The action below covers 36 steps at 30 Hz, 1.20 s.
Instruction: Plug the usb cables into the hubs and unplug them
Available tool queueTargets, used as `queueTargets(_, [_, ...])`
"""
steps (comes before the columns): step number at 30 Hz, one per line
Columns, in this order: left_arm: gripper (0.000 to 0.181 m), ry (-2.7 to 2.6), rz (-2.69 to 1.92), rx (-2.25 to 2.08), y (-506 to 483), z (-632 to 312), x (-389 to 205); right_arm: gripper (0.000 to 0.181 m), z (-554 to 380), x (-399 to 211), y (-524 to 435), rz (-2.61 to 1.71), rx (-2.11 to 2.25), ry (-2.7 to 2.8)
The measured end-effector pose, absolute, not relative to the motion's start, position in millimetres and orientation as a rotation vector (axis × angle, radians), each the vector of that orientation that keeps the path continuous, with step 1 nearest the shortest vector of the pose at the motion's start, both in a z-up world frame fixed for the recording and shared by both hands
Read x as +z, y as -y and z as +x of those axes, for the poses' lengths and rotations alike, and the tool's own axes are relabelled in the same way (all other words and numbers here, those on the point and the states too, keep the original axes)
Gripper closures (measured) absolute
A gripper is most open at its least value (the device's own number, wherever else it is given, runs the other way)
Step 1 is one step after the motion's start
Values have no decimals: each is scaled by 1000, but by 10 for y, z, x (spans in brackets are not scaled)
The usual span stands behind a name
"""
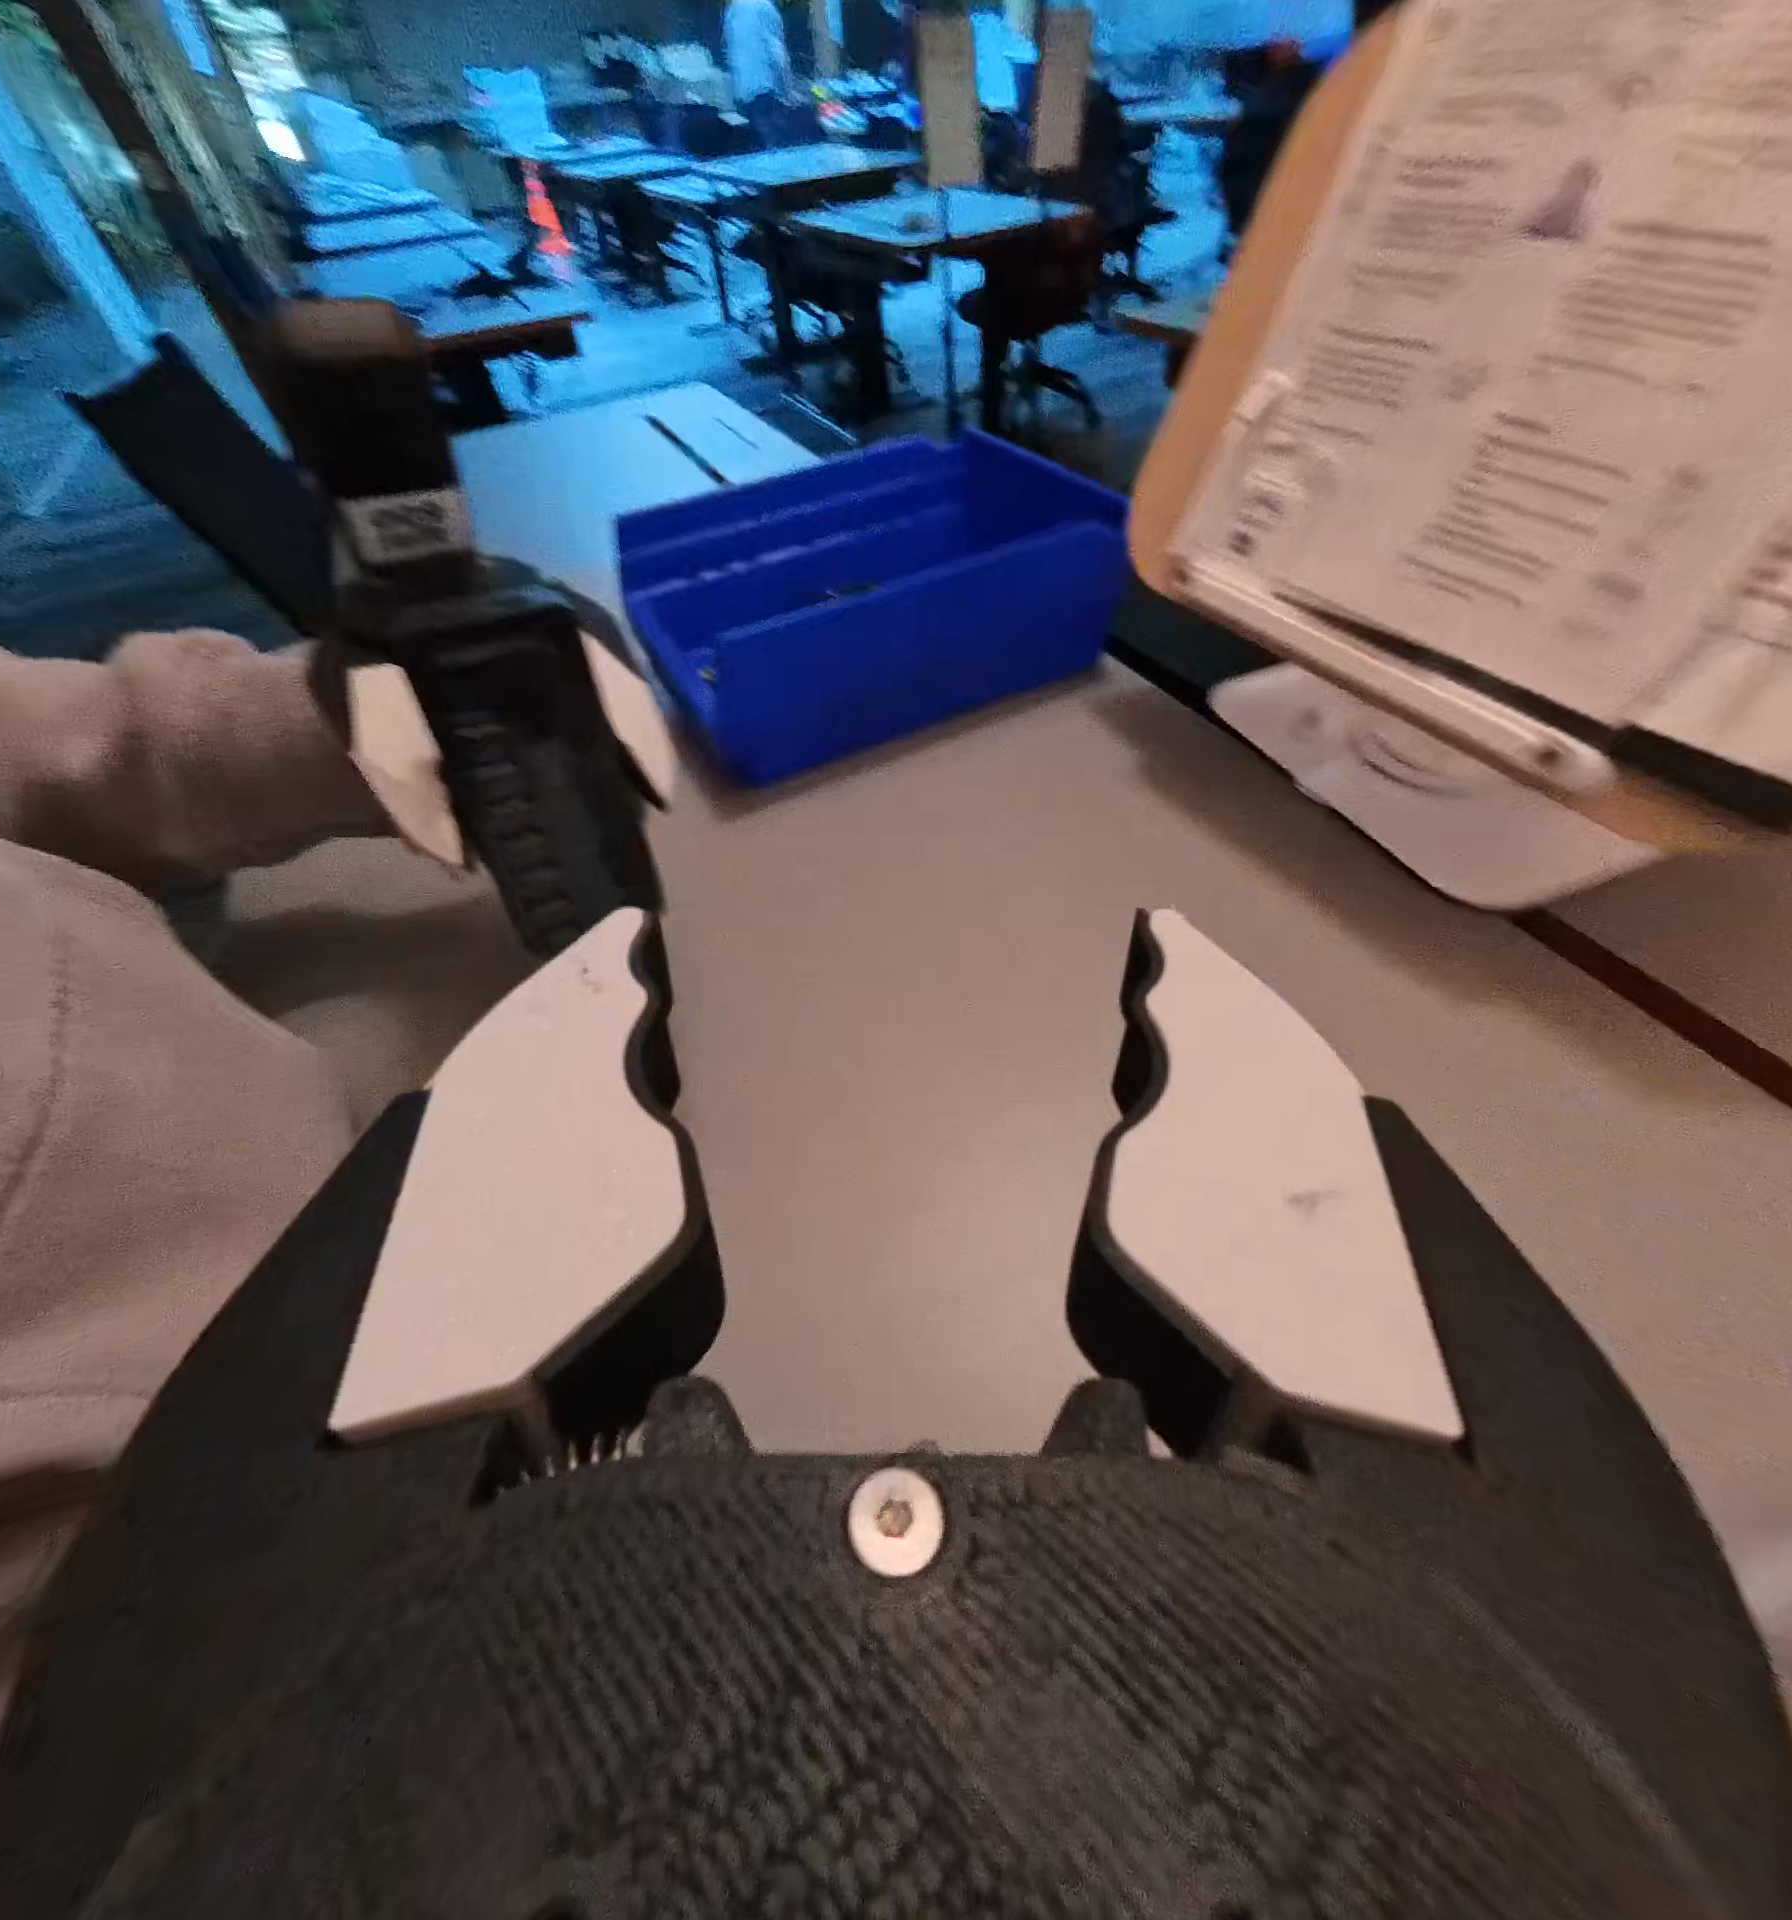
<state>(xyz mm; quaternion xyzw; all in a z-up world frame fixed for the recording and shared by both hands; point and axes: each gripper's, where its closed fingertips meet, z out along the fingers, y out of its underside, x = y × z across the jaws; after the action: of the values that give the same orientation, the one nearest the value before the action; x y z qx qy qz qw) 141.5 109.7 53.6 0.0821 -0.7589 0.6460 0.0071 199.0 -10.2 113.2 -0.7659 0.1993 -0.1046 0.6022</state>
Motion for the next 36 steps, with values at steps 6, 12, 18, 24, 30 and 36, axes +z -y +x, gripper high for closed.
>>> queueTargets(6, [122, 2382, 138, 1968, -924, 1307, 552, 106, 1296, 1063, -1111, -1821, -63, -152])
queueTargets(12, [122, 2382, 41, 1950, -911, 1208, 579, 125, 1233, 905, -1307, -1848, 11, -129])
queueTargets(18, [122, 2392, 33, 1927, -929, 1179, 519, 125, 1211, 824, -1320, -1909, -8, -122])
queueTargets(24, [105, 2385, 256, 2027, -957, 1382, 611, 125, 1445, 1024, -998, -1973, -207, -156])
queueTargets(30, [117, 2325, 372, 2050, -1218, 1411, 558, 124, 2325, 1564, 459, -2184, -782, -327])
queueTargets(36, [127, 2249, 499, 2084, -1381, 1457, 511, 124, 3125, 1667, 1919, -2521, -1088, -453])
